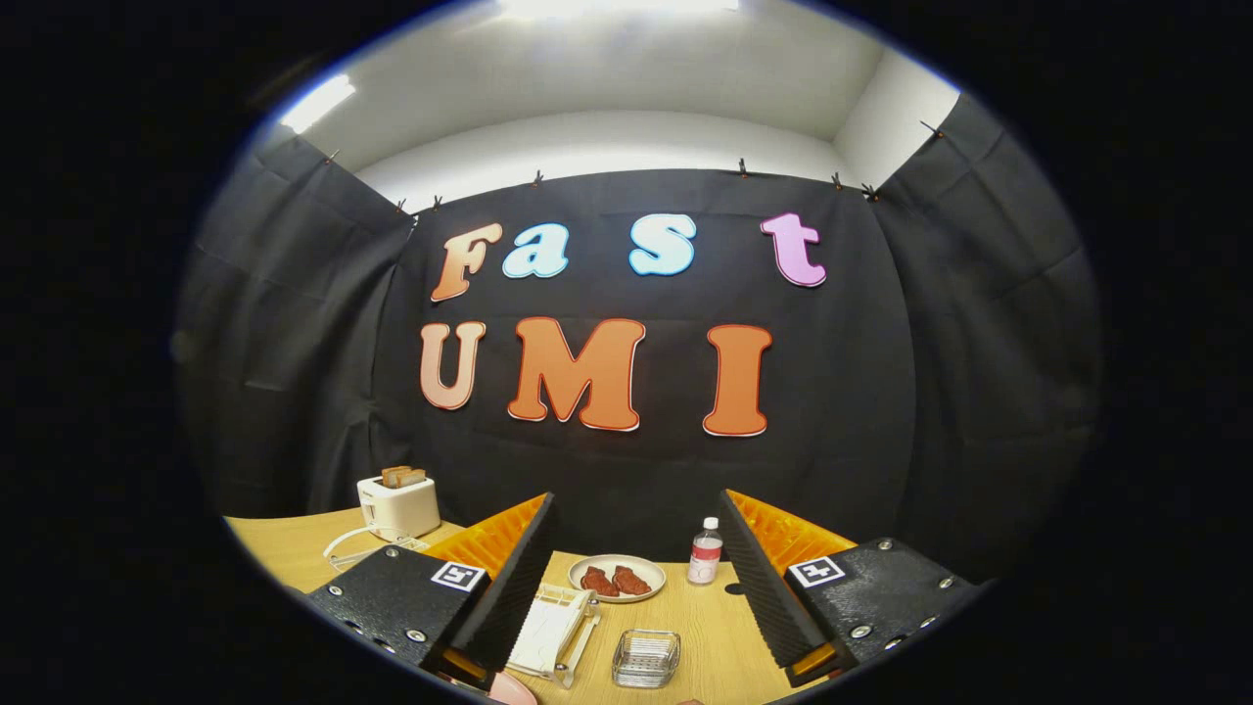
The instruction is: Take the plate from the dish rack, then take the spoon from the basket and place it into the plate.
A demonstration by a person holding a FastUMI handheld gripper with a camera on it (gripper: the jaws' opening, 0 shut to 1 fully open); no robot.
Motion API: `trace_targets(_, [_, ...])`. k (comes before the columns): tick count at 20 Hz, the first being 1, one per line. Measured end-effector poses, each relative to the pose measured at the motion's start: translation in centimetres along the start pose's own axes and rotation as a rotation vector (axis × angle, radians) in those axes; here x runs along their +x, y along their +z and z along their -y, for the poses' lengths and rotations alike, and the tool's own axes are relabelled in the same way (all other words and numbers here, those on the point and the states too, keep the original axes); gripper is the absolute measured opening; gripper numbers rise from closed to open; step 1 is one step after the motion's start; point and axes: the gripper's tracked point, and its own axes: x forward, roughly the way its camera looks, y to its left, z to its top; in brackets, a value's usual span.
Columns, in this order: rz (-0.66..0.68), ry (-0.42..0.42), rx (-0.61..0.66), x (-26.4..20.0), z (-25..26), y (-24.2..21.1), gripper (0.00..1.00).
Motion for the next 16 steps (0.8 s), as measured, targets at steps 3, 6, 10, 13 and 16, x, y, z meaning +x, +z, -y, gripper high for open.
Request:
trace_targets(3, [-0.005, 0.003, 0.024, -0.1, 0.1, -0.4, 0.97])
trace_targets(6, [0.002, 0.002, 0.009, -0.3, 0.3, -0.3, 0.97])
trace_targets(10, [0.004, 0.016, -0.014, -0.6, -0.5, -0.2, 0.97])
trace_targets(13, [0.005, 0.021, -0.031, -1.0, -1.1, -0.1, 0.97])
trace_targets(16, [-0.001, 0.027, -0.049, -1.3, -1.6, -0.2, 0.97])
